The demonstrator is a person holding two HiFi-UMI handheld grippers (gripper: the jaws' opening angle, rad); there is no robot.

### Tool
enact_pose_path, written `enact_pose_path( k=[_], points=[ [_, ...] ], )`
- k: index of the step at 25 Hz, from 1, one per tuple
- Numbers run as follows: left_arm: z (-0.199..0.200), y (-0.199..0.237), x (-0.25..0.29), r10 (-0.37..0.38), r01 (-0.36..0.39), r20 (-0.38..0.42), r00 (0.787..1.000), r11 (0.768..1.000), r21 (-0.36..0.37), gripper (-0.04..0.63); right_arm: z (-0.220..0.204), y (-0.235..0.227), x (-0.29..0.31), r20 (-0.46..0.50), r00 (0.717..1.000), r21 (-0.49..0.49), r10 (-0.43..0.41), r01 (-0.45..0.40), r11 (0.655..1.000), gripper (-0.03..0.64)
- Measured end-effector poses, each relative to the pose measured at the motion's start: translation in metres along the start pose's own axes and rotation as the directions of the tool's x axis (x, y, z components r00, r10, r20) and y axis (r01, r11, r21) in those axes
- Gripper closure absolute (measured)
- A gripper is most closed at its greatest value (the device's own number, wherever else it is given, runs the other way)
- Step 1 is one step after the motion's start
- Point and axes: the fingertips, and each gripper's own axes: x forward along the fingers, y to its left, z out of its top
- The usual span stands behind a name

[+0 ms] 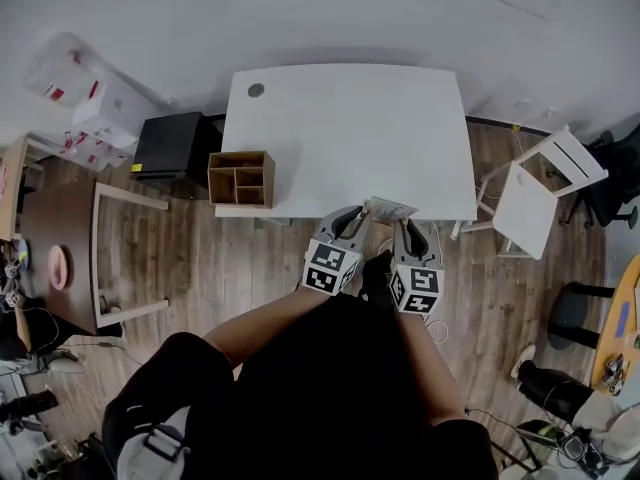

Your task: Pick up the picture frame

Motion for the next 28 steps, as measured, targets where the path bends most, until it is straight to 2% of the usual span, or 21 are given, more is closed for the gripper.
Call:
enact_pose_path(
  k=[3, 7, 15, 28],
  points=[
    [0.002, 0.012, -0.028, 0.039, -0.039, 0.024, 0.999, 0.999, -0.001, 0.525, 0.008, 0.027, 0.0, 0.012, 0.999, -0.001, 0.044, -0.044, 0.999, 0.537],
    [0.002, 0.029, -0.057, 0.089, -0.087, 0.048, 0.995, 0.995, -0.04, 0.525, 0.013, 0.058, 0.002, 0.017, 0.995, -0.016, 0.094, -0.093, 0.995, 0.537],
    [-0.002, 0.065, -0.097, 0.168, -0.162, 0.08, 0.983, 0.984, -0.076, 0.525, 0.015, 0.109, 0.014, 0.023, 0.988, -0.077, 0.154, -0.151, 0.985, 0.538],
    [-0.002, 0.079, -0.105, 0.196, -0.186, 0.091, 0.976, 0.977, -0.102, 0.525, 0.019, 0.124, 0.023, 0.02, 0.985, -0.116, 0.174, -0.171, 0.979, 0.541]
  ],
)
